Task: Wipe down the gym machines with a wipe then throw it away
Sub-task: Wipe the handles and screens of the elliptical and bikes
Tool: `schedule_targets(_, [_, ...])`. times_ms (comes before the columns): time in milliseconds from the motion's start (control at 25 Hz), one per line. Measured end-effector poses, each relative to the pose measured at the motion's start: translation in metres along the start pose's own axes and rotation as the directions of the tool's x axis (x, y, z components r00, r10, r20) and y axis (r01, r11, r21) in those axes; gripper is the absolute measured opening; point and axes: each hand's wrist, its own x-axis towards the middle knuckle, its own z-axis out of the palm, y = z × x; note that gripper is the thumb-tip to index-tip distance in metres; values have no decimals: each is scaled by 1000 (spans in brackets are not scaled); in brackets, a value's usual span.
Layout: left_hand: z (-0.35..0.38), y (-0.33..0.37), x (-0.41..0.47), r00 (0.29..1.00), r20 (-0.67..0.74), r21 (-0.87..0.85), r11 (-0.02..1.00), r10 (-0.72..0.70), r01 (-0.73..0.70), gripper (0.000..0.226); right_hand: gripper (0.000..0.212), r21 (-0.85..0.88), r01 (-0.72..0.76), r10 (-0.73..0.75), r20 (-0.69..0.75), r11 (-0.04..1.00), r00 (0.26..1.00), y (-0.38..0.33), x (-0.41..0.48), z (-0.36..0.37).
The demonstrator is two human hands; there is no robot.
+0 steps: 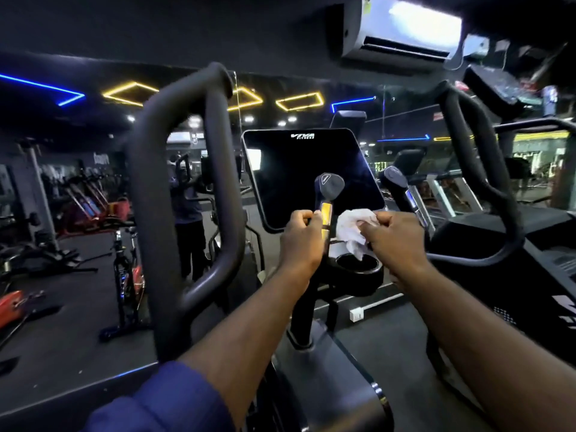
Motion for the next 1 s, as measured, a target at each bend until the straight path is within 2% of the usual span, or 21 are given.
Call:
schedule_targets(80, [9,0,31,999,-28,-61,997,-46,45,35,13,-141,151,-167,-104,978,980,-13,29,0])
schedule_targets(160, [17,-1,55,991,-3,-154,980,-130,128,48,19,-207,324,-357,-150,923,922,-27,48,9])
schedule_targets(240, [27,-1,67,983,63,-261,948,-175,185,65,26,-295,463,-514,-123,836,849,-25,69,29])
schedule_targets(280, [32,-2,68,981,86,-294,937,-174,191,71,33,-328,506,-548,-45,797,835,-19,77,41])
schedule_targets(360, [37,-6,65,984,97,-261,950,-151,171,79,46,-340,571,-570,114,747,814,1,81,58])
schedule_targets(520, [40,-18,67,993,82,-247,963,-89,106,77,57,-360,716,-693,214,599,688,34,60,48])
schedule_targets(600, [40,-20,70,992,88,-235,965,-96,114,76,58,-346,696,-687,170,629,706,31,71,41])
schedule_targets(720, [40,-23,68,991,90,-220,969,-98,115,77,47,-305,620,-636,58,723,770,8,93,56])
schedule_targets(760, [38,-22,67,993,75,-210,972,-91,104,78,45,-298,627,-639,70,720,766,4,91,66])
schedule_targets(920, [40,-22,67,997,30,-198,978,-66,70,72,45,-239,756,-747,146,609,648,23,62,67])
schedule_targets(1000, [40,-22,69,996,59,-216,973,-70,81,75,48,-248,747,-747,116,616,655,25,69,53])
